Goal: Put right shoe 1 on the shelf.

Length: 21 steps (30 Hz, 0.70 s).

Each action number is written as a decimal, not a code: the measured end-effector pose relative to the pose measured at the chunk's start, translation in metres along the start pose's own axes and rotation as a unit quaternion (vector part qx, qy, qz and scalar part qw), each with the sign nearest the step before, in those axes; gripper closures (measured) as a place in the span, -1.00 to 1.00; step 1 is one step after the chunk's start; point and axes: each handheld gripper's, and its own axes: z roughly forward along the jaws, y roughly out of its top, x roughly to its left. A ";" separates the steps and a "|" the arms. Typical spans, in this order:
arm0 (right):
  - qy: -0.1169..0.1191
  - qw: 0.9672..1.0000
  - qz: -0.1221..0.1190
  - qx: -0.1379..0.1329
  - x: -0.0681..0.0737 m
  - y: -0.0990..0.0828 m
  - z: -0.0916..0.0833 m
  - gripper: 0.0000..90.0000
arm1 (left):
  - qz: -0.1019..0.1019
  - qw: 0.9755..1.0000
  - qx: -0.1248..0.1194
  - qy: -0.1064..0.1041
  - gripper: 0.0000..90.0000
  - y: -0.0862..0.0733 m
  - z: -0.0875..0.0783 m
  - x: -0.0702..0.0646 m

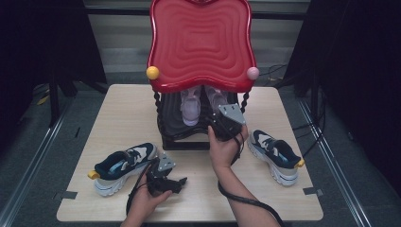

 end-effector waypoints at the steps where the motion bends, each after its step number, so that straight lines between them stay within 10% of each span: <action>1: 0.000 1.000 0.003 0.003 0.000 0.000 0.002 -0.17 | 0.000 1.000 0.000 0.000 -0.67 0.000 0.000 0.000; 21: -0.012 1.000 0.023 0.007 0.004 0.001 0.024 -0.17 | 0.002 1.000 -0.002 -0.002 -0.66 0.000 0.000 0.000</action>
